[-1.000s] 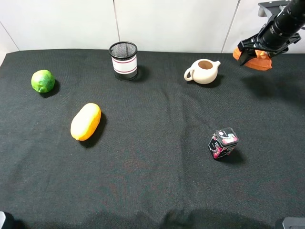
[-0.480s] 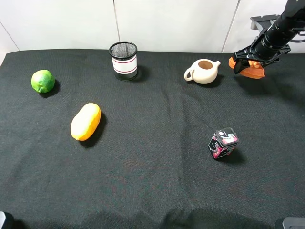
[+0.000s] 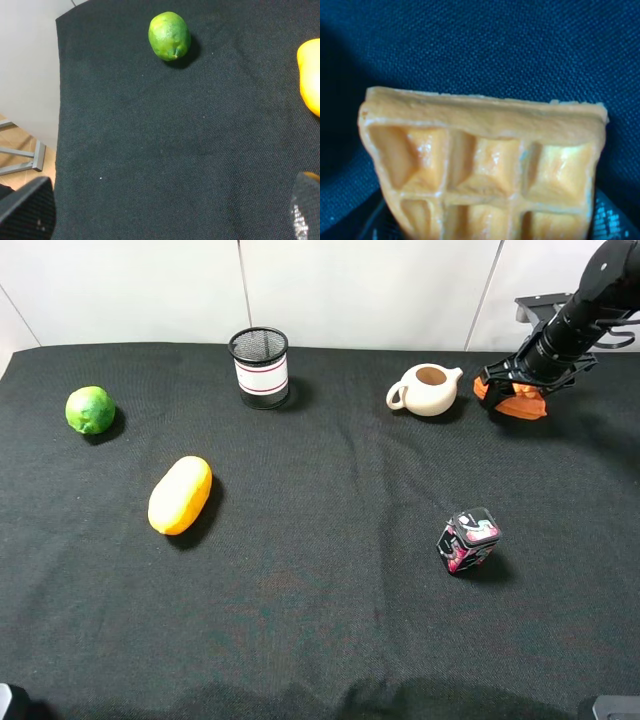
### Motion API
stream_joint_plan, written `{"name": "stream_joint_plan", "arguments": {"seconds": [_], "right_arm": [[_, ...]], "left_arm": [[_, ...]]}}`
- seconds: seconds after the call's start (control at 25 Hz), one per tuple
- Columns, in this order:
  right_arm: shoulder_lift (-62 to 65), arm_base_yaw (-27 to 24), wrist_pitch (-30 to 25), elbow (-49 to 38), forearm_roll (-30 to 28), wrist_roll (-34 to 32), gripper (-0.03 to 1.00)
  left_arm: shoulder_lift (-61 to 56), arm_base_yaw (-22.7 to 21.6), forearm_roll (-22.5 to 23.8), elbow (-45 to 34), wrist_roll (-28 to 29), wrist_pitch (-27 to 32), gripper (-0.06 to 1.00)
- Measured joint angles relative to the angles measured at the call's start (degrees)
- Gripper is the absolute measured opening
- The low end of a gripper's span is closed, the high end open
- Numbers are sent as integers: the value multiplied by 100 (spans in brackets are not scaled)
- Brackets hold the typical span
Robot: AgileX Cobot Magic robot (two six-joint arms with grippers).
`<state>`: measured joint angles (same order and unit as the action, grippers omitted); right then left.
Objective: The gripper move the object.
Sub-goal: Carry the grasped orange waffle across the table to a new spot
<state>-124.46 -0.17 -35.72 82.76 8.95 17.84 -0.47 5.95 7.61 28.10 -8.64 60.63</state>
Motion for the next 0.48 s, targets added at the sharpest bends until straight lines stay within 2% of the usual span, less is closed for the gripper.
{"name": "stream_joint_plan", "arguments": {"seconds": [0.48], "right_arm": [[-131, 0, 45, 0, 108, 0, 51]], "left_arm": [[0, 0, 0, 0, 0, 0, 99]]}}
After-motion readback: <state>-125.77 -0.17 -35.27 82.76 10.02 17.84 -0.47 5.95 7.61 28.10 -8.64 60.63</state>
